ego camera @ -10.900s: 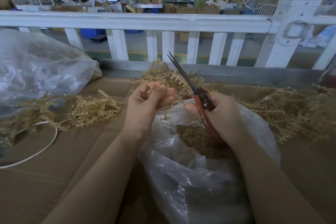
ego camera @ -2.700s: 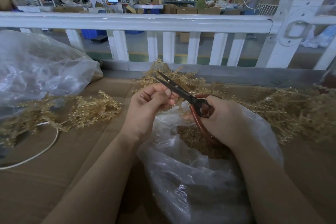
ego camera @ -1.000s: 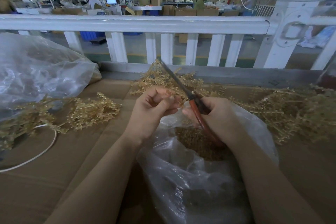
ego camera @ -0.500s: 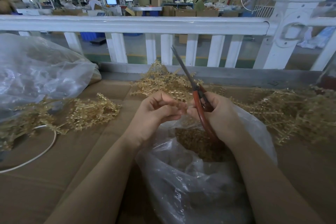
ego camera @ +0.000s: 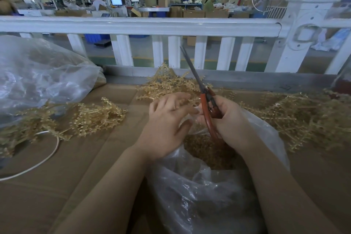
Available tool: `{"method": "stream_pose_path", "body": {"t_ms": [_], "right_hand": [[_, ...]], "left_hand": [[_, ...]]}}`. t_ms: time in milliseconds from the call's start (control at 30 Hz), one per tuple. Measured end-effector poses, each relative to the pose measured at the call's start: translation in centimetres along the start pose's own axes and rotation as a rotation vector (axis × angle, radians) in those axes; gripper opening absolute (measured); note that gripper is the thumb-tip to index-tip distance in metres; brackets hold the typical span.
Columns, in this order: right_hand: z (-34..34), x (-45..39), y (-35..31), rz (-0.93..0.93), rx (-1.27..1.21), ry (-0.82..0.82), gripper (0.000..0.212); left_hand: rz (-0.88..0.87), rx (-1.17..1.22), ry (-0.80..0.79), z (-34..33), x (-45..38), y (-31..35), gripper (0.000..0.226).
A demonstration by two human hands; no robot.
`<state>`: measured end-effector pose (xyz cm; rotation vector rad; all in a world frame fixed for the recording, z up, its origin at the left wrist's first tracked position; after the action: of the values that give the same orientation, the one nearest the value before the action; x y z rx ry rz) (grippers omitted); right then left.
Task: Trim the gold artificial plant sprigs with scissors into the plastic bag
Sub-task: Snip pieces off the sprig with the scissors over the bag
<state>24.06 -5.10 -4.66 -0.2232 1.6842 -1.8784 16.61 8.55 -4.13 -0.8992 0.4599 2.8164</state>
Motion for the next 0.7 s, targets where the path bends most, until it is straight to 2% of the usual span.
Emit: {"method": "stream_pose_path", "body": {"t_ms": [100, 200, 267, 333, 400, 533, 700], "right_hand": [[0.0, 0.0, -0.2, 0.019, -0.008, 0.025, 0.022], [0.3, 0.0, -0.3, 0.041, -0.038, 0.096, 0.017], [0.7, 0.1, -0.5, 0.055, -0.058, 0.158, 0.016], [1.1, 0.1, -0.6, 0.063, -0.051, 0.196, 0.018], [1.3, 0.1, -0.5, 0.062, -0.004, 0.191, 0.02], [0.7, 0.2, -0.6, 0.071, 0.011, 0.105, 0.017], [0.3, 0.2, -0.6, 0.043, 0.01, 0.084, 0.022]], "left_hand": [[-0.032, -0.005, 0.013, 0.1, 0.1, -0.2, 0.013], [-0.01, 0.024, 0.125, 0.8, 0.0, -0.2, 0.009], [0.069, 0.071, 0.22, 1.5, 0.0, -0.5, 0.011], [0.176, 0.219, 0.303, 2.3, -0.1, -1.1, 0.019], [0.223, 0.463, 0.352, 2.7, -0.2, -1.5, 0.02], [0.241, 0.88, 0.299, 2.2, -0.3, -1.3, 0.016], [0.314, 0.997, 0.2, 0.8, -0.5, -1.6, 0.012]]}}
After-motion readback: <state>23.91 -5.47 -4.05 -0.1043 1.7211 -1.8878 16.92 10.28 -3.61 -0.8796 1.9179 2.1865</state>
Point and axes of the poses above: each hand's wrist, its own x-axis away from the middle knuckle, its own z-axis out of the back of the hand, y = z × x, the point moved 6 cm from there along -x, towards the middle knuckle, and after that the axes turned 4 degrees about -x, right-handed, at the moved point
